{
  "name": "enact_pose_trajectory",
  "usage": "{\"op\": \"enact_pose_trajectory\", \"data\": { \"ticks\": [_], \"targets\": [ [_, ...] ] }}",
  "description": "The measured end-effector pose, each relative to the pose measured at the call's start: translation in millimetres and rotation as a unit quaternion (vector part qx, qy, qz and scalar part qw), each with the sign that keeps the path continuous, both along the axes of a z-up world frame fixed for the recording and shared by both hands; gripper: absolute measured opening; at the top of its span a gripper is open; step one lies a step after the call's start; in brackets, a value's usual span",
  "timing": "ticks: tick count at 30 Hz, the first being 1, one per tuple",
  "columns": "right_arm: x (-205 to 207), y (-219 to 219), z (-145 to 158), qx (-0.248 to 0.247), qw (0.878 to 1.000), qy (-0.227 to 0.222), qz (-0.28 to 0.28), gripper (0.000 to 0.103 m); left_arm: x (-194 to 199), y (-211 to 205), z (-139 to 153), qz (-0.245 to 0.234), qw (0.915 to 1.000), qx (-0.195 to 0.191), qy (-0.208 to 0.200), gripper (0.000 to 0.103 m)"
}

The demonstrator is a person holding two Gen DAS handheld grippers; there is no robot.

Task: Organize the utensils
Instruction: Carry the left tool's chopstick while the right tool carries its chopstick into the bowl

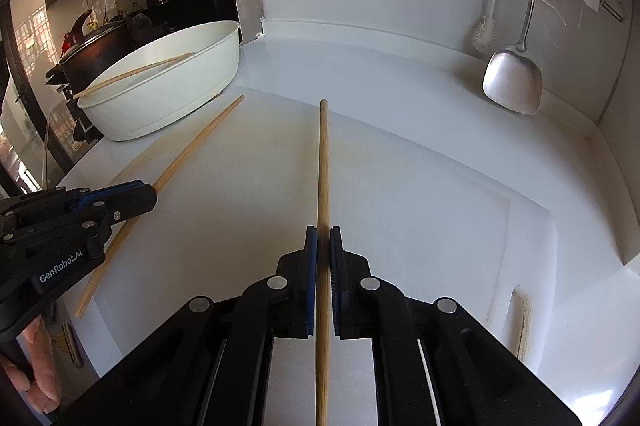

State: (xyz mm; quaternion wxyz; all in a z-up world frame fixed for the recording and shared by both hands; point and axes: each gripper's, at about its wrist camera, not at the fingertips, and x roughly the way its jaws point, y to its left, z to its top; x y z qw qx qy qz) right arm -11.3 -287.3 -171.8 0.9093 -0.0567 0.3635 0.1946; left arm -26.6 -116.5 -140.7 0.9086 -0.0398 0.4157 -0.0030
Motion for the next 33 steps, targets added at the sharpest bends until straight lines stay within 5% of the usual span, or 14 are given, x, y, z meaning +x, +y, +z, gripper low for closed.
{"op": "enact_pose_trajectory", "data": {
  "ticks": [7,15,24,33],
  "targets": [
    [-5,5,19,0.019,1.000,-0.011,-0.013,0.006,-3,9,16,-0.015,0.9999,-0.006,-0.005,0.007],
    [-3,24,73,0.033,0.998,-0.047,-0.015,0.006,-5,46,75,-0.004,0.9996,-0.004,-0.028,0.007],
    [22,95,131,0.050,0.996,-0.058,-0.034,0.006,28,140,112,0.000,0.9994,0.012,-0.032,0.007],
    [61,197,136,0.096,0.992,-0.027,-0.074,0.006,90,245,116,-0.020,0.9987,0.042,-0.021,0.007]
  ]
}}
